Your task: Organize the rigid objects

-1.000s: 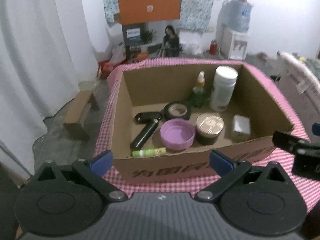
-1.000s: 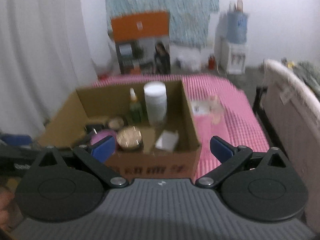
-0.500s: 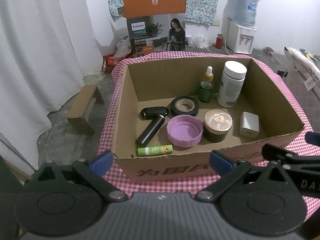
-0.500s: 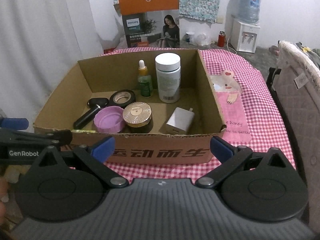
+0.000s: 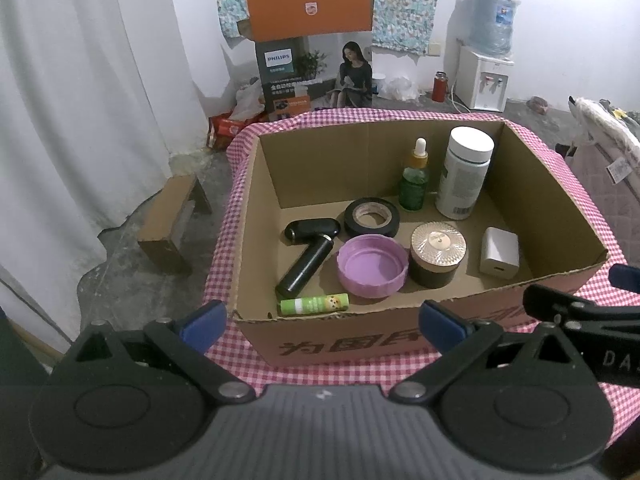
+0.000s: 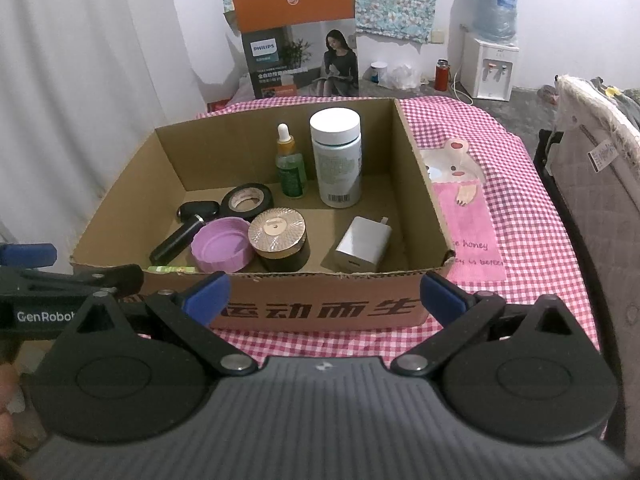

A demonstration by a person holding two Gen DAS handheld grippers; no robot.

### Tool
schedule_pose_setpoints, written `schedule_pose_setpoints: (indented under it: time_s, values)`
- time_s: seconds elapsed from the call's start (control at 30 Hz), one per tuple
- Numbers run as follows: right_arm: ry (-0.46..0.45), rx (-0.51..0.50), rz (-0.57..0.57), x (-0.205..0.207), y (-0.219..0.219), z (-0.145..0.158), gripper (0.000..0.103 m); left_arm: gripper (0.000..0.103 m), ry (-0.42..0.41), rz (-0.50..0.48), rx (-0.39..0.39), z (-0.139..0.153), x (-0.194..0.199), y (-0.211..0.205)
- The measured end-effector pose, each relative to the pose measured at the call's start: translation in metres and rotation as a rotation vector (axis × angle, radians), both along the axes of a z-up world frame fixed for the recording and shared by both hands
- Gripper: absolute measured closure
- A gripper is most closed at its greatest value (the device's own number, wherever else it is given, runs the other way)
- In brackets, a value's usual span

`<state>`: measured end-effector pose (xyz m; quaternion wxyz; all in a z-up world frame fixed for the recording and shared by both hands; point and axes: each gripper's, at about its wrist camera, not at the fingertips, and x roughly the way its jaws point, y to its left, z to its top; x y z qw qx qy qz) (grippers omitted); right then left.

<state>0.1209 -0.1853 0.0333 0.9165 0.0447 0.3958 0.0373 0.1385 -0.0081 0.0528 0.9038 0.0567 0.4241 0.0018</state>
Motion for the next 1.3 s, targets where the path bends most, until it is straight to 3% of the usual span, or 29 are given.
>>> schedule_pose_setpoints:
  time_s: [1.3]
  values:
    - [0.001, -0.006, 0.010, -0.0017, 0.0036, 0.0033, 0.001, 0.000, -0.009, 0.006, 0.004, 0.0030, -0.0034, 0.0042]
